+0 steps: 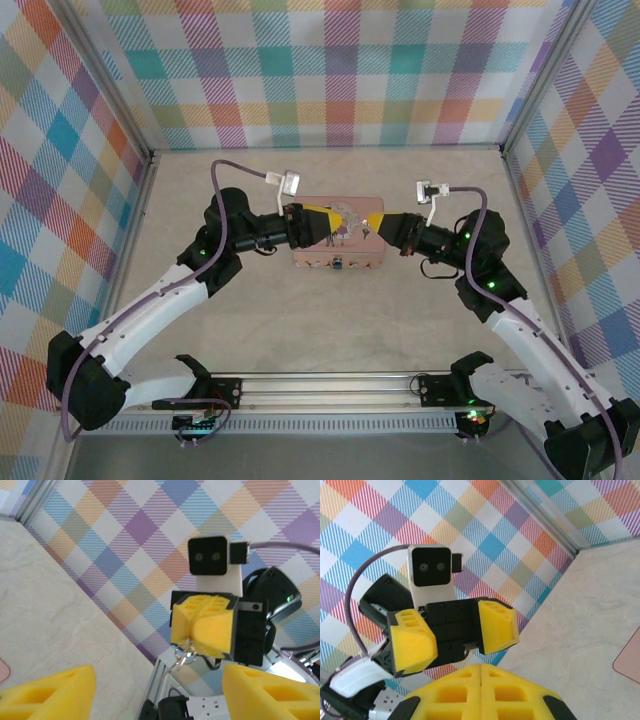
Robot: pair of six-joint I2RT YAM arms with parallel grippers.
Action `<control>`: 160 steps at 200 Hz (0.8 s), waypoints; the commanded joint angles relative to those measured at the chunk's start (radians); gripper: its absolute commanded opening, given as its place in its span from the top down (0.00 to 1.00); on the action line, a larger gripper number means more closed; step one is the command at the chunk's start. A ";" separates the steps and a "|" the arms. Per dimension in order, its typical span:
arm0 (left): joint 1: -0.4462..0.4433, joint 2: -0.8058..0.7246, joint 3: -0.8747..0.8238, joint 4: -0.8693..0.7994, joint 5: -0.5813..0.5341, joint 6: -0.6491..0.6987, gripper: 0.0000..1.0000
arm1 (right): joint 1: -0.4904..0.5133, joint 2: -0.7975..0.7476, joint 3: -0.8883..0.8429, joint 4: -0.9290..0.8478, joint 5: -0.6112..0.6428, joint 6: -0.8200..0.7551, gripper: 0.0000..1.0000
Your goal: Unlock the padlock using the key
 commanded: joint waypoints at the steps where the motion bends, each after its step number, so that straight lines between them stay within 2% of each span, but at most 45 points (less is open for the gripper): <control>1: 0.006 0.026 -0.014 0.172 -0.014 -0.123 0.29 | 0.006 -0.015 -0.033 0.156 0.063 0.045 1.00; 15: -0.001 0.047 -0.014 0.222 -0.008 -0.163 0.26 | 0.008 -0.009 -0.044 0.186 0.068 0.057 1.00; 61: -0.035 0.103 -0.003 0.286 0.006 -0.209 0.28 | 0.013 0.020 -0.069 0.284 0.076 0.098 1.00; 116: -0.052 0.122 0.014 0.329 0.025 -0.230 0.45 | 0.024 0.051 -0.069 0.295 0.087 0.095 1.00; 160: -0.059 0.130 0.017 0.334 0.036 -0.233 0.50 | 0.023 0.066 -0.071 0.317 0.093 0.097 1.00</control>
